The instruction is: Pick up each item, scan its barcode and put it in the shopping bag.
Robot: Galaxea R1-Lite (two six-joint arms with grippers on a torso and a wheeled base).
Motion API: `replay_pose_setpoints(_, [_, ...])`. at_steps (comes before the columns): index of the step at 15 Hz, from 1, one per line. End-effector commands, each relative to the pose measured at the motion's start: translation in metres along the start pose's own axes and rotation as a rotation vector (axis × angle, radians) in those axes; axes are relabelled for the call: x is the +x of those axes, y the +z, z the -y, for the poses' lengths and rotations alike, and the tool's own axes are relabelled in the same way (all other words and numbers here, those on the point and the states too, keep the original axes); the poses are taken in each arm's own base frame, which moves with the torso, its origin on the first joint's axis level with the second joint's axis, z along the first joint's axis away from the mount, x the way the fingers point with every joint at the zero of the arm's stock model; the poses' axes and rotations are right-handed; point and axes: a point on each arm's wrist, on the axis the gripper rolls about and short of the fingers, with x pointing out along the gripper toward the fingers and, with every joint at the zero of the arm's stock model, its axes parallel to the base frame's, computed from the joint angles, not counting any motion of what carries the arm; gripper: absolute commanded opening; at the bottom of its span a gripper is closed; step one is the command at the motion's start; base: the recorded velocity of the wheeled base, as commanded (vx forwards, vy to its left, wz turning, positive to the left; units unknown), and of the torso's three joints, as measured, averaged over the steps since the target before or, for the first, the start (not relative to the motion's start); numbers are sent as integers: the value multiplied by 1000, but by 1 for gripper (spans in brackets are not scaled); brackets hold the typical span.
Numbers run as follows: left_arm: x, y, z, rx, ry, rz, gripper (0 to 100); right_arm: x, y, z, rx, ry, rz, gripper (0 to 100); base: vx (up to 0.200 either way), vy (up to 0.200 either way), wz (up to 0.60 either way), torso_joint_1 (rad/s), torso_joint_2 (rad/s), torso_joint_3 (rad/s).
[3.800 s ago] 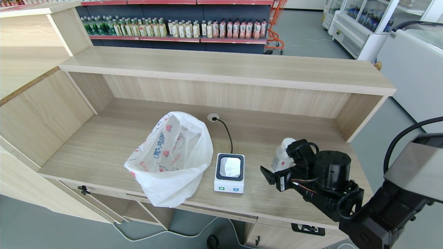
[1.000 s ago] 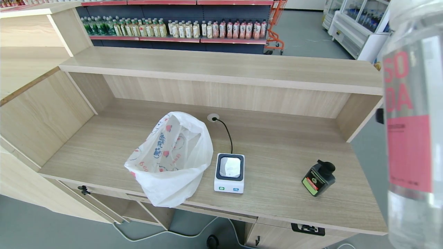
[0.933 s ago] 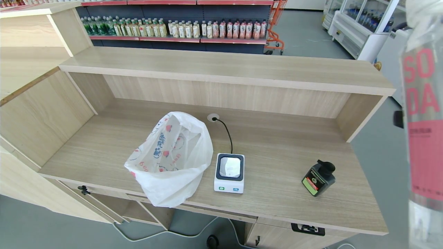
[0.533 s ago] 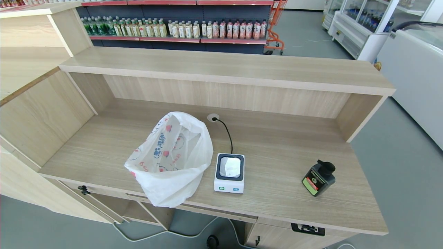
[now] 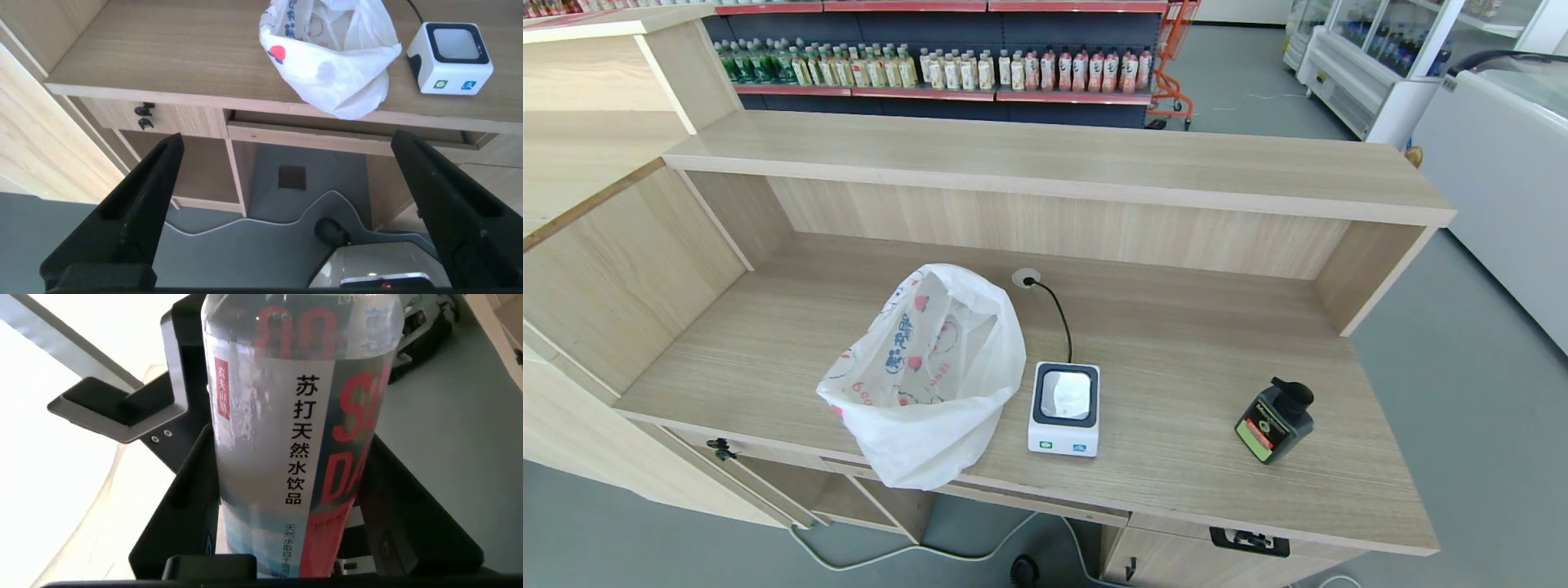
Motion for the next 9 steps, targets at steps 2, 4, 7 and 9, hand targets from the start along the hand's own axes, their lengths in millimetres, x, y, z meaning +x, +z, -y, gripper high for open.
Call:
replay_pose_setpoints(2, [0, 0, 0, 0, 0, -2, 100, 3, -2, 0, -15, 6, 11, 0, 0, 0, 0, 0, 0, 0])
replay_pose_setpoints(4, [0, 0, 0, 0, 0, -2, 100, 9, 0, 7, -35, 11, 17, 0, 0, 0, 0, 0, 0, 0])
replay_pose_setpoints(7, [0, 0, 0, 0, 0, -2, 100, 15, 1, 21, -86, -22, 42, 0, 0, 0, 0, 0, 0, 0])
replay_pose_setpoints(9, [0, 0, 0, 0, 0, -2, 100, 18, 1, 31, -112, -56, 59, 0, 0, 0, 0, 0, 0, 0])
